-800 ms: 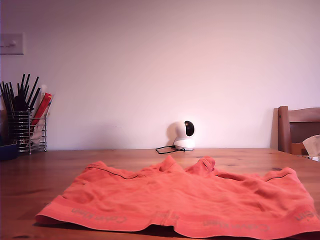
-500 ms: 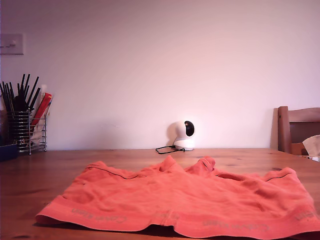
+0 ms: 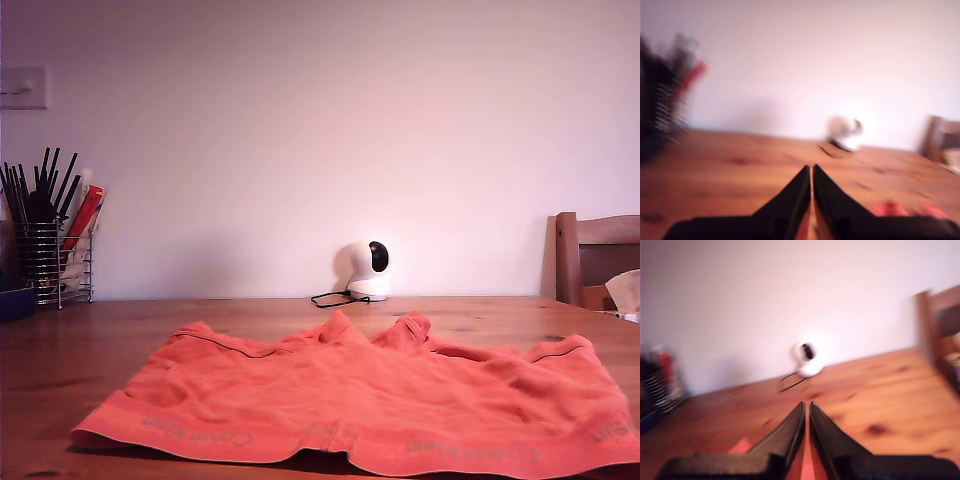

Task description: Fold the underwear in front of you. After folding it, place it to the right side.

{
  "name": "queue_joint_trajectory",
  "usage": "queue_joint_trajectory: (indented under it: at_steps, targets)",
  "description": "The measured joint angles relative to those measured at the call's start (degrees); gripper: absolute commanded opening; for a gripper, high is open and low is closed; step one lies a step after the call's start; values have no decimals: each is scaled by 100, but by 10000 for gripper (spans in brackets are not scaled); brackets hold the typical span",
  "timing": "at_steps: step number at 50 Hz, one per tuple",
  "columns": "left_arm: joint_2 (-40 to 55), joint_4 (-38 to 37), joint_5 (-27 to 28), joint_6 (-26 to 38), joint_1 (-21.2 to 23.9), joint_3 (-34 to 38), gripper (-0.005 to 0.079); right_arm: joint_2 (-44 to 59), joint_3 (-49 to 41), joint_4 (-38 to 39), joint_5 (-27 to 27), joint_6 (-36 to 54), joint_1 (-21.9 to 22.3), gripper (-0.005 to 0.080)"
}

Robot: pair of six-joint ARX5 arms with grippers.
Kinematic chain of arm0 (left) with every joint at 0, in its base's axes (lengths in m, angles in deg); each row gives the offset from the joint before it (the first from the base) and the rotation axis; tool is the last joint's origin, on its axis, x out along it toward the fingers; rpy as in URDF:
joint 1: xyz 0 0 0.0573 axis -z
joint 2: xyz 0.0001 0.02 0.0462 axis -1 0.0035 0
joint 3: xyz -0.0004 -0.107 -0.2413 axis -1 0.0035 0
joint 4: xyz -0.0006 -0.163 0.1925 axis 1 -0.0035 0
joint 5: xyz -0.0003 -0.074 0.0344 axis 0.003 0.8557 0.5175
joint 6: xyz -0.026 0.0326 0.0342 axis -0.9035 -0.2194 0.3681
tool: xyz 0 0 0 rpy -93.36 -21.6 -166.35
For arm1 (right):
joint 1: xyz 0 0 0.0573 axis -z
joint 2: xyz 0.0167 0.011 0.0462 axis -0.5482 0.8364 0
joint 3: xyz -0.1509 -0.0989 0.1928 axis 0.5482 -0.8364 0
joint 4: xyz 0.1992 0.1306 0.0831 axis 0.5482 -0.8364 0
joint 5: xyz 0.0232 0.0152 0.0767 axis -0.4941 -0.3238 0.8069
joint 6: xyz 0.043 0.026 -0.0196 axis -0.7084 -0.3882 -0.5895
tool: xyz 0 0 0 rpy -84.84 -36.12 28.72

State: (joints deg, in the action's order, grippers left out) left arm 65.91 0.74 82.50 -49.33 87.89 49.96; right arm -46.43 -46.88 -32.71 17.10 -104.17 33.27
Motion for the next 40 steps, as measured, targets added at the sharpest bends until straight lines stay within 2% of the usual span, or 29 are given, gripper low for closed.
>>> queue_joint_trajectory:
  at_steps: [13,30,40]
  targets:
    - [136,-684,787,-376,4,-203,-19,247,660,-678,754,-142,0,-13]
    - [1628,-931,1366,-330,262,-625,-19,1810,1351,-905,1626,-144,0,-13]
    - [2758,-885,1641,673,525,-1165,-19,2806,1611,-905,2033,13,0,-13]
